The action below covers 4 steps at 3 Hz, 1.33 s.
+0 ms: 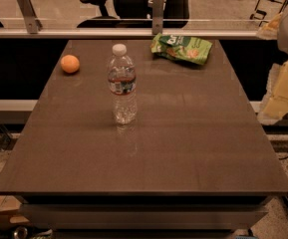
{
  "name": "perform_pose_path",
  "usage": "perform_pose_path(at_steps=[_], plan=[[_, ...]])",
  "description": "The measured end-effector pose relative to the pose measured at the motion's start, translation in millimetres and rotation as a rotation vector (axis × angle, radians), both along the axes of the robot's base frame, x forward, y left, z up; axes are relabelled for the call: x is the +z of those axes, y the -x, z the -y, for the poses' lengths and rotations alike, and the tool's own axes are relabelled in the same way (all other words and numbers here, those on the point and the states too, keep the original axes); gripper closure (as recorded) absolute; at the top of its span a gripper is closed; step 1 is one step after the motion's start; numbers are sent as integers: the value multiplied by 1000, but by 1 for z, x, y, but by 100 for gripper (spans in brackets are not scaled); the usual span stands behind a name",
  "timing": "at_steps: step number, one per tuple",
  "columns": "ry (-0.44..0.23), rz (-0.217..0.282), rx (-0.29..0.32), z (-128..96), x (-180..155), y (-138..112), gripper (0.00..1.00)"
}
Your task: Move green rice chip bag near water bottle
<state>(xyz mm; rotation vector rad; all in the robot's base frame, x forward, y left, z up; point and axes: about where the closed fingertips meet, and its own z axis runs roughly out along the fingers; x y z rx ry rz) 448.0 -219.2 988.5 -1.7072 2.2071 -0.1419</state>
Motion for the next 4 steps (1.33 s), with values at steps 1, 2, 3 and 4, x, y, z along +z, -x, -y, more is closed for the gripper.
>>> perform_pose_path(at_steps=[1, 2, 3, 4], plan=[[11, 31, 1, 2, 8, -15, 0], [20, 67, 8, 1, 14, -38, 0], [13, 103, 18, -2, 16, -63, 0], [4, 142, 21, -6, 12, -90, 0]])
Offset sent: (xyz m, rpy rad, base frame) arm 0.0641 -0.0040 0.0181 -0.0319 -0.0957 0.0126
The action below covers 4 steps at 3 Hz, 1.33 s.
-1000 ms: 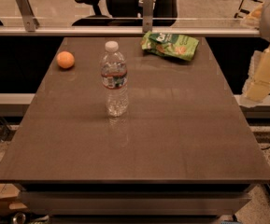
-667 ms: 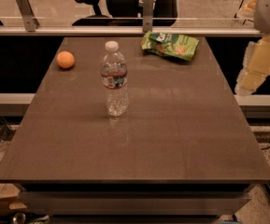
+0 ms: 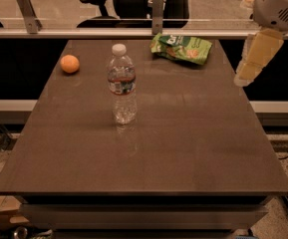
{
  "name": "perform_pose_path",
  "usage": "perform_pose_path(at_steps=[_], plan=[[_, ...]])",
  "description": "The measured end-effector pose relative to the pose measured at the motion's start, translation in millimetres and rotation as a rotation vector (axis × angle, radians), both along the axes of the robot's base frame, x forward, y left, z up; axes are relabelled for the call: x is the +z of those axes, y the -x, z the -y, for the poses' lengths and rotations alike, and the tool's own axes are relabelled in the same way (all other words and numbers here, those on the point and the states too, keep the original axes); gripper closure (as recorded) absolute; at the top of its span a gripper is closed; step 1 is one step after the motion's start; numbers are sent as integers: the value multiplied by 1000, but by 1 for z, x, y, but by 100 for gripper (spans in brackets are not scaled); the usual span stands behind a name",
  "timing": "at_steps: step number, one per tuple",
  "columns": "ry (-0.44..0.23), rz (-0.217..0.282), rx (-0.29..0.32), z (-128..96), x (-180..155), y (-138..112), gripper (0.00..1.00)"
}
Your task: Move green rice chip bag near water bottle
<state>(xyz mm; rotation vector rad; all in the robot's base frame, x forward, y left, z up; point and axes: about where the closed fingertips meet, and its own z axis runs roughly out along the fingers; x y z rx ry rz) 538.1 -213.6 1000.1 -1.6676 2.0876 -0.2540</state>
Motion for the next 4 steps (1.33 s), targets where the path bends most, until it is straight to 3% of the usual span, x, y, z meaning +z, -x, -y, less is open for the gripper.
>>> perform_pose_path(at_steps=[1, 3, 4], plan=[[10, 21, -37, 12, -1, -39, 0], [20, 15, -28, 8, -2, -41, 0], [44, 8, -4, -1, -6, -67, 0]])
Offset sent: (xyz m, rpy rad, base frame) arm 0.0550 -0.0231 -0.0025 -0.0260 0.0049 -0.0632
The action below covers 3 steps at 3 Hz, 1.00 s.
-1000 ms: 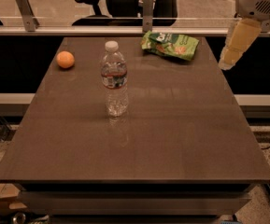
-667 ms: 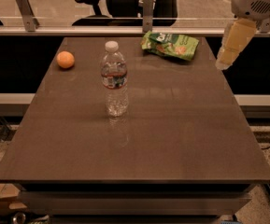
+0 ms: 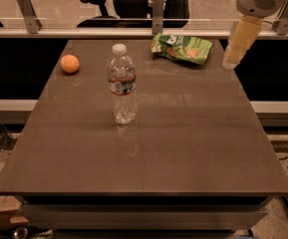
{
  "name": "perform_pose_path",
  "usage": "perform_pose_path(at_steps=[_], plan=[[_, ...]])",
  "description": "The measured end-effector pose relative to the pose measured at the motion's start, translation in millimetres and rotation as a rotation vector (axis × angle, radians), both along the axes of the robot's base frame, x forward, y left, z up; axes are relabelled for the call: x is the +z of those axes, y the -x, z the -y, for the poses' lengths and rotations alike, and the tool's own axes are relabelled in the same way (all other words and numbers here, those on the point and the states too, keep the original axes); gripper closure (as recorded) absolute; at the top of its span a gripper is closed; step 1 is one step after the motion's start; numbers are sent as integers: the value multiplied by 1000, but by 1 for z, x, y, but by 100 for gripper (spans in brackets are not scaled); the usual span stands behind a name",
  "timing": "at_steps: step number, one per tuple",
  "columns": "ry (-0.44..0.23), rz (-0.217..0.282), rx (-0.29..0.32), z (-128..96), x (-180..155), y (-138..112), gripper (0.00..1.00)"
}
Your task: Move green rice chip bag near water bottle
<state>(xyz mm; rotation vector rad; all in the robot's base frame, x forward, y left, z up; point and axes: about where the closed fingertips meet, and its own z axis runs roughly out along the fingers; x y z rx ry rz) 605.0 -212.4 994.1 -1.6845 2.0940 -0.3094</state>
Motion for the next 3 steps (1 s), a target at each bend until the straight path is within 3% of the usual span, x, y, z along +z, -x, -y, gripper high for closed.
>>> perform_pose_path(at_steps=[2, 3], plan=[[20, -46, 30, -22, -32, -67, 0], [19, -60, 30, -26, -44, -84, 0]])
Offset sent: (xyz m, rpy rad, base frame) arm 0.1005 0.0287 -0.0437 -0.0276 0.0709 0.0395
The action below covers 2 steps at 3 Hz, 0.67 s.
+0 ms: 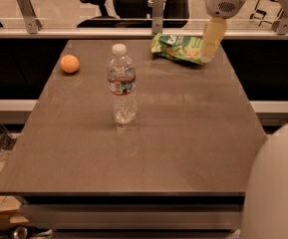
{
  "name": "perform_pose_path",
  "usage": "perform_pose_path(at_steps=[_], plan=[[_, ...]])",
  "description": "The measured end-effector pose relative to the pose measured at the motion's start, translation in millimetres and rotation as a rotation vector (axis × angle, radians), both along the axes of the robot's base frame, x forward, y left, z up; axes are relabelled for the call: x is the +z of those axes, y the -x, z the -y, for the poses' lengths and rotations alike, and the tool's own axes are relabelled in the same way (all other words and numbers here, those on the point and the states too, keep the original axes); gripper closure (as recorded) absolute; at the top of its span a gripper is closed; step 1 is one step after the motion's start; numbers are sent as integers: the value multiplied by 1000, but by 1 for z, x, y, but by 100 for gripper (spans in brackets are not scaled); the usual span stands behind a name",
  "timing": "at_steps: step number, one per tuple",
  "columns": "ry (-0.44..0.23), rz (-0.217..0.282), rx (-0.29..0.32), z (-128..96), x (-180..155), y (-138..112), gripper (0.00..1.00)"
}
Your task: Move green rice chip bag near water bottle
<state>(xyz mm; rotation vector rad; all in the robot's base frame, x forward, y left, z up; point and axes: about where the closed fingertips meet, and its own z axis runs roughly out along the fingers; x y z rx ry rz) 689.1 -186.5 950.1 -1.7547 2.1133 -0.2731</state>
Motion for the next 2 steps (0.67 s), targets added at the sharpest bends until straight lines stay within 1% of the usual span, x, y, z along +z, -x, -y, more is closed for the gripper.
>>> perform_pose_path(at_steps=[1, 2], plan=[[13, 8, -35, -1, -12, -18, 0], [32, 38, -64, 2, -21, -37, 0]])
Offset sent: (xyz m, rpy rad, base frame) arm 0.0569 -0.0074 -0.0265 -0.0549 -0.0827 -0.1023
